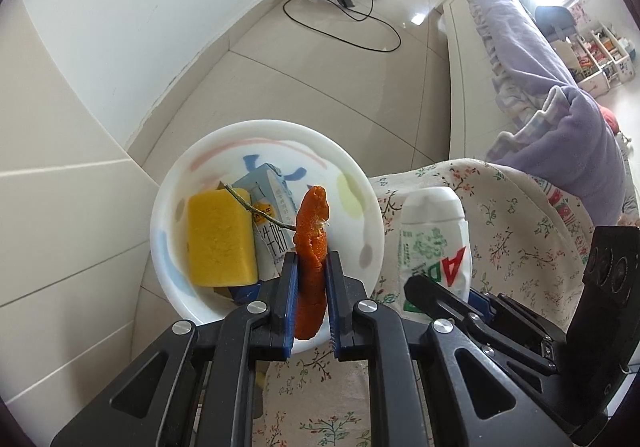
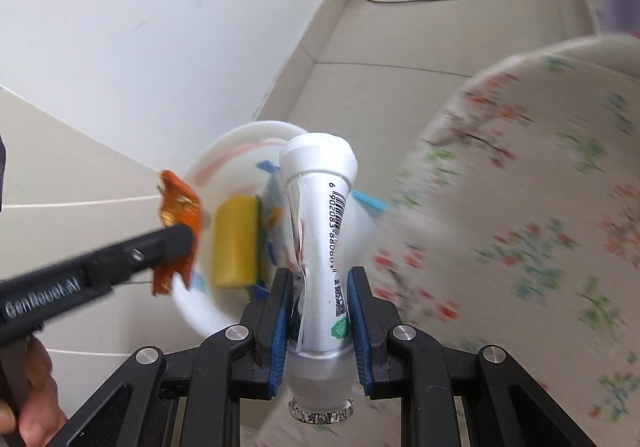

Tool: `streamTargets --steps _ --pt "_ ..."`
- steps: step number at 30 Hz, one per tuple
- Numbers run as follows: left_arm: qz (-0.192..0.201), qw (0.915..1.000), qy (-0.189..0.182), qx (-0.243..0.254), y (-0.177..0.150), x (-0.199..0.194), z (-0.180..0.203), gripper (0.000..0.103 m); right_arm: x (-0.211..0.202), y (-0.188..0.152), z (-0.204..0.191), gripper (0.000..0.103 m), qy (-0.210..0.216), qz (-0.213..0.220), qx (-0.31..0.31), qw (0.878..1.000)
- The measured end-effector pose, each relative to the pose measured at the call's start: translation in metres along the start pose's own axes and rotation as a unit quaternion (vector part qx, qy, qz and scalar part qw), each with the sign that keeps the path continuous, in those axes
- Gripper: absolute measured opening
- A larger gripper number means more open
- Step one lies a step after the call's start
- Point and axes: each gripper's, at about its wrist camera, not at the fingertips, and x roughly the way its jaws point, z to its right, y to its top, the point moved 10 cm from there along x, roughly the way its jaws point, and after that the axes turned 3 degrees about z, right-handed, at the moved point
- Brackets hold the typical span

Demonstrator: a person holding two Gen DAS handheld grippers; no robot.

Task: Collect trash
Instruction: 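Carry peel and AD bottle over the wastebasket and open both grippers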

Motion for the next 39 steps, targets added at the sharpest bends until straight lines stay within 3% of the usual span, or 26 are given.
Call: streamTargets --steps 10,13,16,21,29,32,39 --pt "0.002 0.9994 -0.028 -0.018 0.011 0.020 0.010 0.016 0.012 0.020 -0.015 0.025 -0.003 0.017 0.010 1.000" --pt "-0.009 0.9995 -0.020 -0.023 0.015 0.024 0.007 0.027 0.007 0.024 -0.012 0.025 0.001 0.024 0.016 1.000" --pt "0.004 0.9984 -0.043 -0.038 0.021 0.012 0.006 0.034 0.004 0.024 -0.012 0.025 0.004 0.030 0.015 0.999" --pt "0.024 0.9970 -0.030 -0.067 0.029 -0.006 -0.015 0.035 0.011 0.015 -0.026 0.025 0.006 0.020 -0.012 1.000" --pt "0.024 0.9935 -0.027 -0.108 0.030 -0.013 -0.040 0.035 0.042 0.010 -0.059 0.027 -0.002 0.007 -0.065 0.998" --pt "0.027 0.9939 -0.025 -0.104 0.031 -0.018 -0.039 0.035 0.045 0.013 -0.055 0.057 -0.028 0.019 -0.063 0.997" --pt "0.036 0.9978 0.008 -0.055 0.018 -0.035 -0.024 0.035 0.014 0.016 -0.042 0.059 -0.021 0.041 -0.031 0.998"
